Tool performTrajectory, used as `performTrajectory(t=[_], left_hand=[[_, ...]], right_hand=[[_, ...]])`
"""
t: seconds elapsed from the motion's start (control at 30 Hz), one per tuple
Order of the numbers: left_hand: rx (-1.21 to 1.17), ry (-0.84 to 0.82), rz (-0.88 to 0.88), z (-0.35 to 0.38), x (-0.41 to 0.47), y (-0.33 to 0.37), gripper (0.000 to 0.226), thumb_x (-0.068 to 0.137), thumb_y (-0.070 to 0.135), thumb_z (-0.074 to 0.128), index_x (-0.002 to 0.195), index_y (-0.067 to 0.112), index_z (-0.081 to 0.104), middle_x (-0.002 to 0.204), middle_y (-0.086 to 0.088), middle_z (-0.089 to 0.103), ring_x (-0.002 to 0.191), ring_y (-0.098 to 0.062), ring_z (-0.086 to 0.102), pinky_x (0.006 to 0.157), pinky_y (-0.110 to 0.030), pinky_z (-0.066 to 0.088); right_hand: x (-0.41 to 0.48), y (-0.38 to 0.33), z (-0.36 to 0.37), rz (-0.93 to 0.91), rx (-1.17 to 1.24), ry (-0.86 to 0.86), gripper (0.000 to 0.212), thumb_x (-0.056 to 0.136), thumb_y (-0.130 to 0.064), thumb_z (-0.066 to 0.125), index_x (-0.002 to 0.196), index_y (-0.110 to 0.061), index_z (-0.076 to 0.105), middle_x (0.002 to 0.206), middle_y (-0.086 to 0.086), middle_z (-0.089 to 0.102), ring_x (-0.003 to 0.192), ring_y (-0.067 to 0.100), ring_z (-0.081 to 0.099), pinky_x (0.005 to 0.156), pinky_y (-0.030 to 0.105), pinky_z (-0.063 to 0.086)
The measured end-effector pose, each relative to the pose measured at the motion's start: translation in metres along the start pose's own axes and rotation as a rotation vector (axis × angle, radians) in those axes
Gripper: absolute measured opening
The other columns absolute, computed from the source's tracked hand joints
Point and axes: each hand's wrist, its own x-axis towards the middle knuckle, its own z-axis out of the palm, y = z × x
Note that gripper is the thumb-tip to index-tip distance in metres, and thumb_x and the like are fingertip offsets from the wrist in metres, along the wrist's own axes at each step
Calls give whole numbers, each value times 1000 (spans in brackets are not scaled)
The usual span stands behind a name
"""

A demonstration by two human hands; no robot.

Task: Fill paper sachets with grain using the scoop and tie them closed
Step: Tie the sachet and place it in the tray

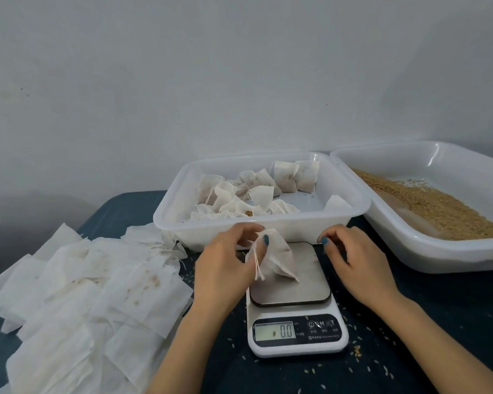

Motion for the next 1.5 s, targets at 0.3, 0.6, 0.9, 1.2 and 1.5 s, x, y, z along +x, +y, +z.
performTrajectory(t=[0.3, 0.6, 0.9, 1.2, 1.5], left_hand=[[-94, 260, 24, -10, 0, 3, 31, 85, 64, 38, 94, 44, 60, 90, 20, 69, 79, -5, 64, 65, -33, 53], [-12, 315, -45, -14, 4, -7, 30, 84, 59, 36, 84, 41, 60, 85, 26, 67, 77, 1, 60, 60, -22, 35], [72, 305, -72, -14, 6, -9, 31, 83, 58, 38, 82, 38, 61, 81, 27, 65, 71, 2, 61, 57, -22, 34], [473, 141, -98, -19, 2, -8, 66, 86, 80, 13, 62, 30, 49, 54, 14, 52, 55, 1, 45, 51, -24, 24], [396, -126, -157, -14, 2, -5, 40, 78, 75, 39, 81, 39, 55, 64, 15, 64, 72, -4, 59, 58, -27, 38]], right_hand=[[-4, 6, 2, 52, -54, -11, 12, 97, -38, 44, 88, -33, 50, 74, -14, 50, 69, 1, 48, 53, 23, 31], [-6, 7, 2, 60, -95, -3, 24, 96, -43, 37, 77, -30, 44, 62, -8, 48, 58, 6, 47, 47, 27, 27], [-6, 7, 2, 65, -113, 2, 25, 98, -39, 42, 76, -29, 44, 61, -7, 49, 56, 7, 47, 47, 28, 27], [-5, 9, 3, 59, -117, 6, 24, 96, -40, 41, 77, -27, 47, 61, -7, 49, 56, 7, 47, 46, 28, 30], [-5, 9, 4, 62, -109, -7, 25, 96, -41, 42, 77, -26, 48, 61, -6, 50, 57, 9, 48, 47, 29, 34]])
